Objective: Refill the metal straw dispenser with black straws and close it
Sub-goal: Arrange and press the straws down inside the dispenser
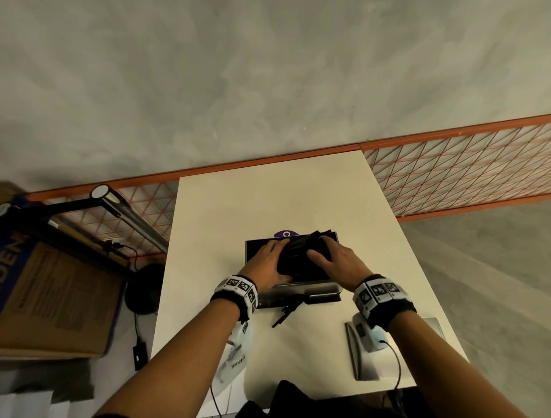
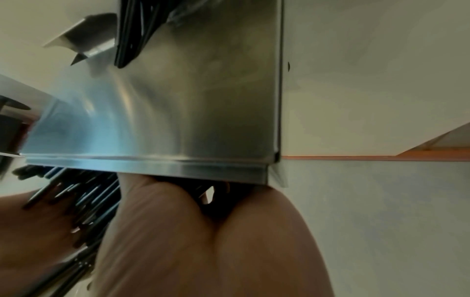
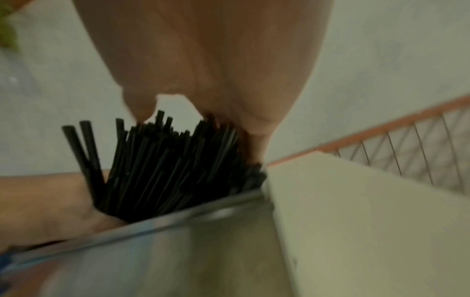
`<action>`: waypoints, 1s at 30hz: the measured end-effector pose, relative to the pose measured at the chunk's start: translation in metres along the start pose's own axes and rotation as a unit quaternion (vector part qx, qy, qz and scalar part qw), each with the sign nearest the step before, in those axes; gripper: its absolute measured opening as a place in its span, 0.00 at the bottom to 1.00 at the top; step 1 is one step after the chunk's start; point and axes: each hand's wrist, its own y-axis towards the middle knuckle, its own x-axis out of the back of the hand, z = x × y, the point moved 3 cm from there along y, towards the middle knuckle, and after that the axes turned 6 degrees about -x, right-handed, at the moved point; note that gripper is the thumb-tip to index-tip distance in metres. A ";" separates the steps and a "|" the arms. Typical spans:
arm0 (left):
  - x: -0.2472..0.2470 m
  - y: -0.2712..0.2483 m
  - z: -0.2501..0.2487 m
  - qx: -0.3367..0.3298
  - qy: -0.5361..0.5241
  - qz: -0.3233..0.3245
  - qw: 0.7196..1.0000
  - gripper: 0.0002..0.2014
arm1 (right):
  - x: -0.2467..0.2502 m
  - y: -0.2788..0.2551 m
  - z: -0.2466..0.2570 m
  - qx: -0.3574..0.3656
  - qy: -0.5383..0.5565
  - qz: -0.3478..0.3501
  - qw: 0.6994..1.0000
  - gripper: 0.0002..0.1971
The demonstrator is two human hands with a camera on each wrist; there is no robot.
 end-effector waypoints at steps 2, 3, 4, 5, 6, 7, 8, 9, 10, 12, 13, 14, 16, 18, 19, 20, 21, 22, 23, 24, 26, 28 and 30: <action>-0.001 0.001 0.001 0.000 0.002 0.004 1.000 0.52 | 0.005 0.003 -0.001 0.011 -0.079 0.054 0.995 0.39; -0.001 0.001 0.000 0.001 0.000 0.006 1.000 0.52 | 0.006 0.005 -0.002 0.016 -0.121 0.072 0.990 0.42; -0.002 0.002 0.000 0.003 -0.002 0.007 1.000 0.52 | 0.005 0.008 -0.003 0.021 -0.160 0.083 0.983 0.43; -0.002 0.003 0.000 0.005 -0.003 0.008 1.000 0.52 | 0.004 0.012 -0.002 0.026 -0.195 0.088 0.977 0.42; -0.002 0.003 -0.001 0.008 -0.002 0.011 1.000 0.52 | 0.002 0.016 -0.001 0.029 -0.225 0.091 0.970 0.42; -0.002 0.003 0.000 0.012 0.000 0.013 1.000 0.52 | 0.001 0.019 0.001 0.031 -0.251 0.093 0.963 0.42; -0.002 0.003 -0.001 0.015 0.001 0.014 1.000 0.51 | 0.000 0.022 0.003 0.030 -0.271 0.096 0.957 0.43; -0.002 0.004 0.000 0.018 0.002 0.015 1.000 0.51 | 0.000 0.024 0.006 0.026 -0.282 0.098 0.954 0.45; -0.002 0.004 0.000 0.020 0.001 0.016 1.000 0.51 | 0.000 0.027 0.007 0.020 -0.286 0.100 0.953 0.47; -0.002 0.004 0.000 0.022 -0.003 0.015 1.000 0.52 | 0.000 0.030 0.008 0.009 -0.286 0.107 0.952 0.51; -0.002 0.004 -0.001 0.023 -0.005 0.014 1.000 0.52 | 0.000 0.030 0.008 0.005 -0.284 0.111 0.952 0.52; -0.002 0.004 -0.001 0.023 -0.006 0.014 1.000 0.52 | 0.001 0.030 0.007 0.001 -0.279 0.114 0.953 0.53; -0.002 0.004 -0.002 0.027 -0.009 0.015 0.999 0.53 | 0.003 0.029 0.003 -0.005 -0.260 0.116 0.958 0.52; -0.002 0.004 -0.003 0.029 -0.014 0.012 0.999 0.53 | 0.005 0.026 -0.002 -0.004 -0.220 0.113 0.969 0.50; -0.002 0.004 -0.003 0.029 -0.015 0.010 0.999 0.54 | 0.005 0.024 -0.004 -0.003 -0.195 0.111 0.974 0.49; -0.002 0.004 -0.004 0.029 -0.015 0.008 0.999 0.54 | 0.006 0.024 -0.006 -0.002 -0.172 0.111 0.979 0.49; -0.002 0.003 -0.004 0.029 -0.016 0.004 0.999 0.54 | 0.008 0.023 -0.008 -0.002 -0.151 0.109 0.983 0.48; -0.003 0.003 -0.004 0.031 -0.016 -0.003 0.999 0.53 | 0.009 0.023 -0.010 -0.002 -0.129 0.107 0.986 0.47; -0.002 0.002 -0.004 0.034 -0.017 -0.009 0.999 0.53 | 0.010 0.023 -0.011 -0.004 -0.106 0.103 0.989 0.45; -0.002 0.002 -0.004 0.035 -0.017 -0.017 0.999 0.52 | 0.010 0.023 -0.012 -0.003 -0.084 0.102 0.991 0.45; -0.002 0.002 -0.005 0.035 -0.018 -0.028 0.999 0.51 | 0.008 0.020 -0.015 0.000 -0.041 0.098 0.994 0.45; -0.003 0.001 -0.005 0.034 -0.023 -0.027 0.999 0.51 | 0.002 0.016 -0.018 -0.005 0.009 0.103 0.995 0.47; -0.003 0.001 -0.005 0.034 -0.030 -0.024 0.999 0.51 | -0.004 0.013 -0.020 -0.015 0.057 0.109 0.992 0.48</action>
